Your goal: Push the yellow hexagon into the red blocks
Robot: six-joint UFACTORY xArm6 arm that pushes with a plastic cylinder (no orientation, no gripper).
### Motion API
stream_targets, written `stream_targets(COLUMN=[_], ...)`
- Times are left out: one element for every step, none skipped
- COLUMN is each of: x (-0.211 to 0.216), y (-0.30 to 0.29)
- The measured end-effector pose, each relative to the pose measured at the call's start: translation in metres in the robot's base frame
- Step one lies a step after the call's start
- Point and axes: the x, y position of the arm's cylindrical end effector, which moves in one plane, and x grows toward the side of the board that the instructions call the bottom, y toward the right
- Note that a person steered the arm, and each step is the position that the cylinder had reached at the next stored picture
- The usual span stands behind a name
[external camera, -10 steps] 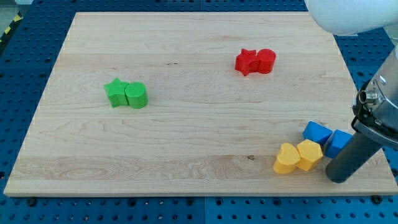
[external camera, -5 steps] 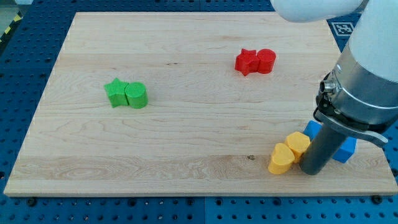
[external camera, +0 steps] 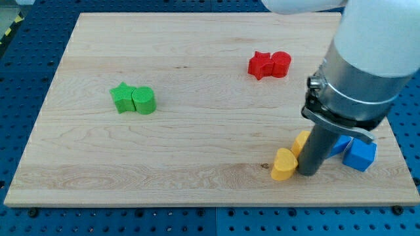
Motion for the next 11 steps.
stream_targets(x=[-0.019, -0.021, -0.021, -0.026, -0.043, -0.047, -0.042, -0.03, -0.038, -0.061, -0.07], y=[-0.009, -0.009, -0.007, -0.007, -0.007, -0.007, -0.003, 0.013, 0.027, 0.027, 0.033])
